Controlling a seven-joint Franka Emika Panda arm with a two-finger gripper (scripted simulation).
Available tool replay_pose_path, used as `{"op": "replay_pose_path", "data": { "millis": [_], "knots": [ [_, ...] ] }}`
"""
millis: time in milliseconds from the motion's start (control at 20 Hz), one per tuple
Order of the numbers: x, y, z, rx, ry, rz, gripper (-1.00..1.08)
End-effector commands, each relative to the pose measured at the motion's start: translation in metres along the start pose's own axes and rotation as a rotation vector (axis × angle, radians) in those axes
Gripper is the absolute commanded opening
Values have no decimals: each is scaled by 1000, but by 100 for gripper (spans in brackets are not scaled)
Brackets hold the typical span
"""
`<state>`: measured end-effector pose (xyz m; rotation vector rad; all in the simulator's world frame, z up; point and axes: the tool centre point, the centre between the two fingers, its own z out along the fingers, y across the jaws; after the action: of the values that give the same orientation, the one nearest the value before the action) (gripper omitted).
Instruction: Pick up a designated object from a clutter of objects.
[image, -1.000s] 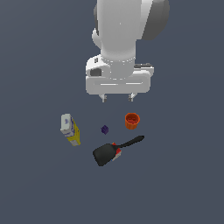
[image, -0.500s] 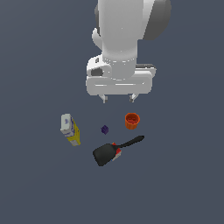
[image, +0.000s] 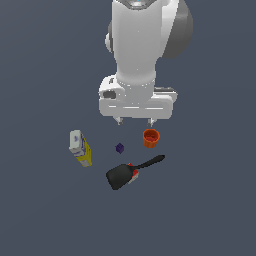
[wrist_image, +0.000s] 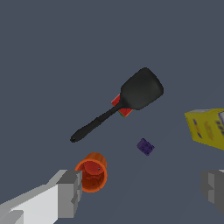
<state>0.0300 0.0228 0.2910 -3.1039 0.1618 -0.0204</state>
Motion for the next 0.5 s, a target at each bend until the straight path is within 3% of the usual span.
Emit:
{"op": "replay_pose_path", "data": {
  "millis": [0, 450],
  "knots": [
    [6, 0, 11, 0, -1, 48, 100],
    [33, 2, 65, -3, -5, 281, 100]
  ]
}}
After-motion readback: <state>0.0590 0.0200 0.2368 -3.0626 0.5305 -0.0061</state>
